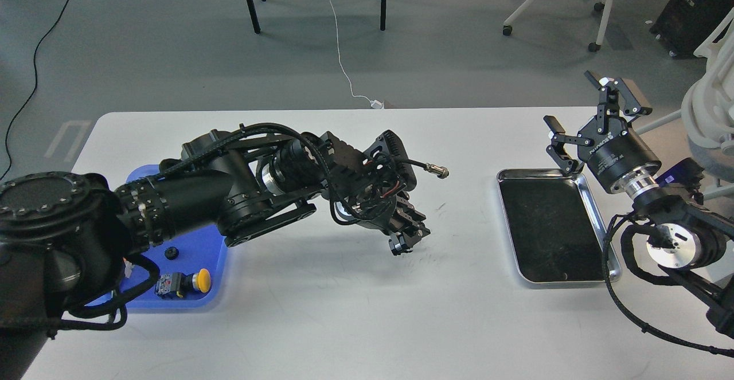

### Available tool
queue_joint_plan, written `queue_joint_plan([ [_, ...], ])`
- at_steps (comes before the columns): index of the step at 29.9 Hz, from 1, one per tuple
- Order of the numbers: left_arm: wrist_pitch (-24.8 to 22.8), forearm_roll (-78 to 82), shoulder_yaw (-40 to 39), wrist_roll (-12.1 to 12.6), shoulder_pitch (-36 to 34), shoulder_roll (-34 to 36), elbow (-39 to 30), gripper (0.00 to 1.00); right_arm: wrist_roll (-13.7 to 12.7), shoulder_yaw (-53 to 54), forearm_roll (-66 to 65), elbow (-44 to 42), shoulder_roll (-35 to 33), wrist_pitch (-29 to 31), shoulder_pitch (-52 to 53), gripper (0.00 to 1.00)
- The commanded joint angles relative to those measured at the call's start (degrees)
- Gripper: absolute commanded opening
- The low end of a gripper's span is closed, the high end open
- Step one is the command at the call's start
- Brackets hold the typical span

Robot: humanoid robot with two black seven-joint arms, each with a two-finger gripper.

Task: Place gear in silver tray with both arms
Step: 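Carry the gear to the table middle and release it there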

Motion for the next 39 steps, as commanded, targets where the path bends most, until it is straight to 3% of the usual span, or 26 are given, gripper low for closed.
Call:
queue_joint_plan([
  [1, -0.02, -0.01, 0.84, -0.01, 0.31, -0.35, 0.87, 0.11, 0.00, -10.69, -0.64, -0.24, -0.34, -0.09, 10.98, 0.99],
  [8, 1.47, -0.01, 2.25, -0.01, 0.57, -0.35, 7.20, 0.11, 0.00, -23.12, -0.64, -1.12, 1.59, -0.97, 24.46, 0.99],
  [12, 1.65, -0.01, 2.51, -0.01, 0.75, -0.35, 7.91, 0.11, 0.00, -23.47, -0.64, -2.53, 4.05, -0.97, 24.29, 0.99],
  [35, 1.65, -0.01, 5.77, -0.01, 3.21, -0.35, 3.43, 0.12, 0.00, -23.56, -0.73, -4.99, 4.23, -0.88, 20.68, 0.99],
  [39, 1.74, -0.01, 5.86, -0.01, 3.21, -0.35, 3.60, 0.17, 0.00, -23.56, -0.73, -4.99, 4.23, -0.88, 20.51, 0.99],
])
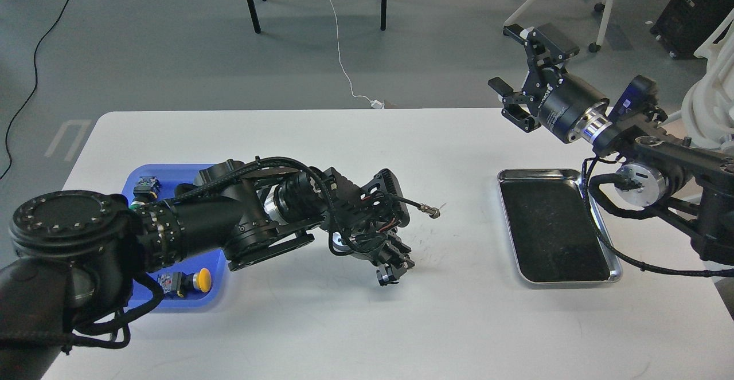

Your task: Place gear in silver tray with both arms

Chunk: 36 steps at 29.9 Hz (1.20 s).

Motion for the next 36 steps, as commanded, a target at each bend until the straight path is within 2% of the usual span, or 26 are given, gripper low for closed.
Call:
queue_joint_plan([
  [1, 0.01, 0.00, 0.15, 0.00, -0.01, 0.00, 0.20, 0.18, 0.00, 0.00, 0.06, 0.05, 0.00, 0.01, -0.11, 0.99],
  [3, 0.01, 0.00, 0.06, 0.00, -0.02, 0.00, 0.29, 0.26, 0.00, 0.00, 0.06, -0.04, 0.00, 0.01, -0.11, 0.99],
  [4, 0.01, 0.00, 0.14, 0.00, -0.02, 0.00, 0.29, 0.36, 0.00, 0.00, -0.02, 0.05, 0.00, 0.01, -0.11, 0.99],
  [5, 0.01, 0.00, 0.15, 0.00, 0.07, 0.00, 0.29, 0.52, 0.00, 0.09, -0.02, -0.03, 0.00, 0.01, -0.11, 0.99],
  [6, 0.10, 0.00, -0.03, 0.00, 0.16, 0.00, 0.29, 0.72, 0.00, 0.09, 0.06, -0.04, 0.00, 0.01, -0.11, 0.99],
  [7, 0.36, 0.00, -0.29, 0.00, 0.25, 0.00, 0.29, 0.82, 0.00, 0.09, -0.02, 0.05, 0.00, 0.01, -0.11, 0.99],
  [12, 3.70, -0.02, -1.87, 0.00, -0.28, 0.00, -0.06, 0.87, 0.00, 0.09, 0.06, 0.23, -0.61, 0.27, -0.11, 0.99],
  [17, 4.23, -14.75, -8.98, 0.00, -0.37, 0.00, -0.50, 0.93, 0.00, 0.26, -0.02, 1.02, -3.95, 0.89, -1.77, 0.99],
  [21, 4.67, -34.07, -13.12, 0.00, 1.30, 9.37, -0.59, 0.97, 0.00, 0.61, -0.37, 1.46, -5.54, 2.99, -4.84, 0.99],
  [26, 5.98, -56.50, -17.68, 0.00, 9.20, 20.54, -1.99, 0.98, 0.00, 0.44, -7.64, 1.81, -8.87, 8.87, -7.57, 0.99],
  [30, 6.52, -69.87, -31.81, 0.00, 22.36, 26.62, -8.93, 0.98, 0.00, 0.88, -22.84, 3.12, -9.58, 10.73, -7.49, 0.99],
  [34, 6.69, -72.71, -48.15, 0.00, 37.65, 27.33, -15.43, 0.98, 0.00, 0.45, -37.17, 6.02, -9.14, 10.91, -5.21, 0.99],
  [36, 6.61, -72.79, -53.70, 0.00, 43.20, 26.72, -16.93, 0.98, 0.00, -1.04, -43.06, 7.17, -8.79, 11.26, -2.06, 0.99],
])
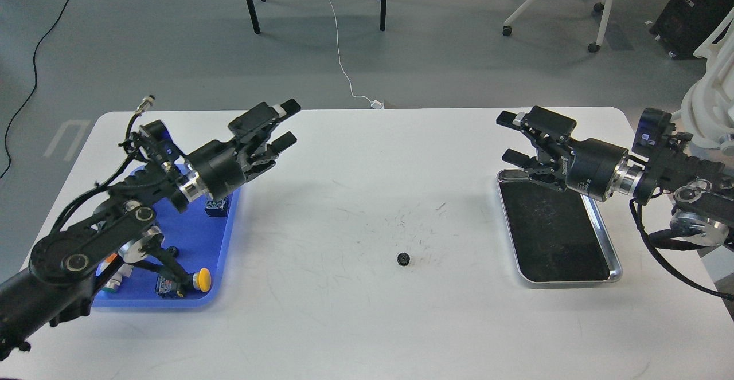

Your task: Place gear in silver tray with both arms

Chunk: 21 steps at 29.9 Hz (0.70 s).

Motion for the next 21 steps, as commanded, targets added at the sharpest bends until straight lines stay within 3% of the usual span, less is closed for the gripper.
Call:
queue_joint_plan([
  [1, -0.13, -0.66, -10.62, -0.02, 10.70, -0.51, -3.49, 0.98, 0.00, -4.07, -11.63, 1.80, 1.16, 1.52, 5.73, 0.99],
  [6, -0.92, -8.46, -17.40, 0.12, 16.79, -0.51, -5.17, 0.98, 0.00, -22.60, -19.12, 1.89, 7.04, 4.52, 22.68, 0.99],
  [8, -0.83, -13.99, -18.81, 3.01, 16.88, -0.60, -5.17, 0.98, 0.00, -29.98, -24.54, 2.42, 11.25, 4.43, 29.27, 0.99],
  [11, -0.74, -17.88, -19.69, 3.81, 16.79, -0.33, -5.17, 0.98, 0.00, -36.33, -33.60, 1.90, 18.11, 3.47, 34.92, 0.99],
  [21, -0.57, -17.89, -19.60, 3.90, 16.71, -0.59, -5.26, 0.98, 0.00, -50.13, -37.85, -2.76, 35.00, -10.93, 37.65, 0.96],
])
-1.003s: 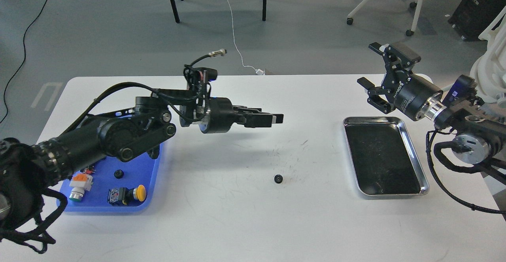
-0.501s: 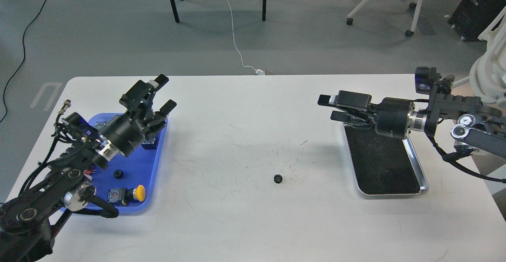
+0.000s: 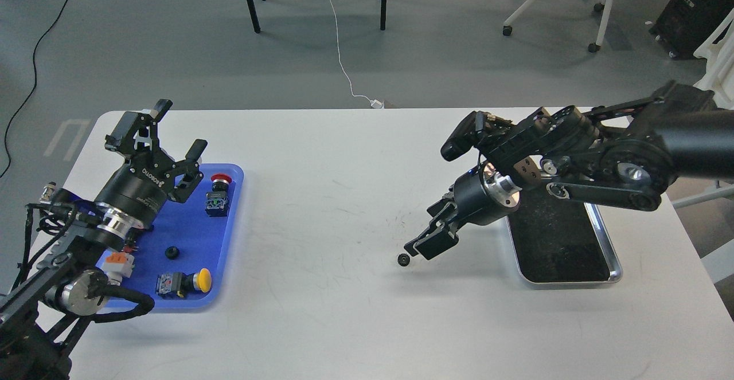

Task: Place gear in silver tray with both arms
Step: 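Lower the right gripper onto the black gear and grasp it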

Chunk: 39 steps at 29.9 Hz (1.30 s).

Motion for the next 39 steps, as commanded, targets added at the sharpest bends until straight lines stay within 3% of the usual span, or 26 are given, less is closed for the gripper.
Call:
queue_joint_plan([
  [1, 0.13, 0.00, 0.01, 0.00, -0.02, -0.39, -0.07, 0.98, 0.00, -5.08, -0.48, -2.20, 4.56, -7.81, 0.10, 0.95],
  [7, 0.22, 0.00, 0.27, 0.09, 0.07, -0.48, -0.51, 0.98, 0.00, -12.29, -0.75, -4.58, 9.31, -18.11, -1.91, 0.93],
  [11, 0.22, 0.00, 0.36, 0.35, 0.07, -0.48, -1.21, 0.98, 0.00, -12.74, -0.75, -5.37, 9.75, -18.56, -3.06, 0.89],
  [16, 0.31, 0.00, 0.45, 0.44, 0.07, -0.57, -1.21, 0.98, 0.00, -13.09, -0.75, -7.22, 10.28, -18.47, -4.46, 0.72],
  [20, 0.22, 0.01, 0.45, 0.53, 0.07, -1.18, -1.21, 0.98, 0.00, -13.09, -0.57, -8.10, 11.07, -18.56, -5.61, 0.65],
  [27, 0.13, 0.01, 0.27, 0.53, 0.07, -1.09, -1.30, 0.98, 0.00, -13.70, -0.75, -8.54, 11.16, -18.56, -6.05, 0.61],
  [33, 0.13, 0.01, 0.27, 0.53, 0.07, -1.09, -1.30, 0.98, 0.00, -13.97, -0.84, -9.59, 11.16, -18.56, -6.31, 0.52],
  [39, 0.13, 0.09, 0.27, 0.53, 0.15, -1.27, -1.30, 0.98, 0.00, -13.97, -0.84, -9.94, 11.33, -18.47, -6.31, 0.31],
])
